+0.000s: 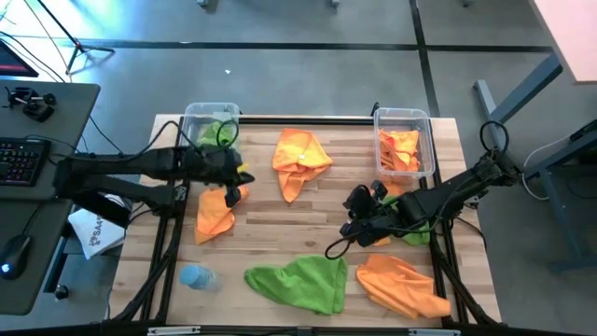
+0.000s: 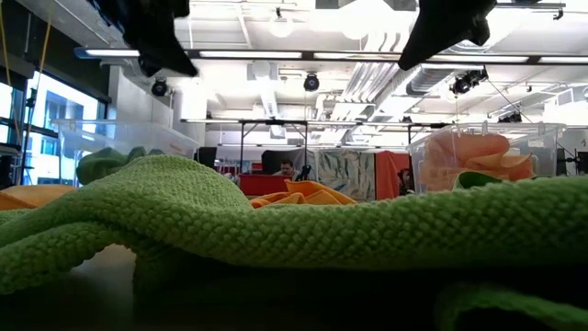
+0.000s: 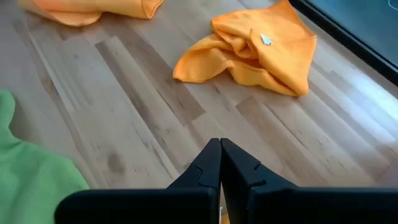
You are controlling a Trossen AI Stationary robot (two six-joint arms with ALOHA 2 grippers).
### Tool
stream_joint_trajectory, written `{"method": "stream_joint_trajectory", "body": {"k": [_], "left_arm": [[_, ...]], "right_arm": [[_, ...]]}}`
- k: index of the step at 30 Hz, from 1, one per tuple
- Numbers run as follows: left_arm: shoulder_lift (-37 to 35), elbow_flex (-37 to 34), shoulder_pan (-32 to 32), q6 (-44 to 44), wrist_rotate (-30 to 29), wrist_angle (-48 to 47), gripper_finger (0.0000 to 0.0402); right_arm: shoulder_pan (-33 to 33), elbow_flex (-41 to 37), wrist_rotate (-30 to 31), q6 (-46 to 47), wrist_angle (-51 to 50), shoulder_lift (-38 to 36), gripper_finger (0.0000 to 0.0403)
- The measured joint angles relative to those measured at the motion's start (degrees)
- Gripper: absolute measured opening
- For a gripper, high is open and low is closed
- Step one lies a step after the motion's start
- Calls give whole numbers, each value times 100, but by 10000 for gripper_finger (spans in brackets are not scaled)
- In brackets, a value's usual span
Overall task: Sort microfiber towel by color & place in baskets
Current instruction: Put the orange microfiber towel into the right transparent bin
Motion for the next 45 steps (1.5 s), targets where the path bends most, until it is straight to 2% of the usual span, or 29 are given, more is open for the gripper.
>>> {"method": "stream_joint_trajectory", "body": {"k": [5, 13, 16, 20, 24, 29, 34, 41, 45], "left_arm": [[246, 4, -737, -123, -370, 509, 0], [797, 4, -1425, -404, -659, 653, 0], [933, 4, -1569, -742, -740, 655, 0], [1037, 4, -1706, -1013, -813, 649, 0], [1043, 4, -1752, -1174, -816, 658, 0], [1043, 4, -1764, -1339, -835, 658, 0], [1043, 4, -1764, -1385, -835, 655, 0], [1043, 4, -1762, -1480, -835, 655, 0], [1043, 4, -1762, -1482, -835, 653, 0]], "right_arm": [[0, 0, -376, 0, -182, 0, 0], [4, -334, -1828, 52, -375, -1, 0], [18, -633, -2566, 338, -210, -2, 0], [173, -955, -3100, 806, -71, -2, 7], [433, -1182, -3198, 1187, -29, -2, 34], [726, -1361, -3296, 1416, -14, -2, 85], [885, -1622, -3309, 884, 208, -2, 122], [997, -1909, -3351, -170, 868, -1, 133], [997, -2125, -3353, -258, 979, -2, 133]]}}
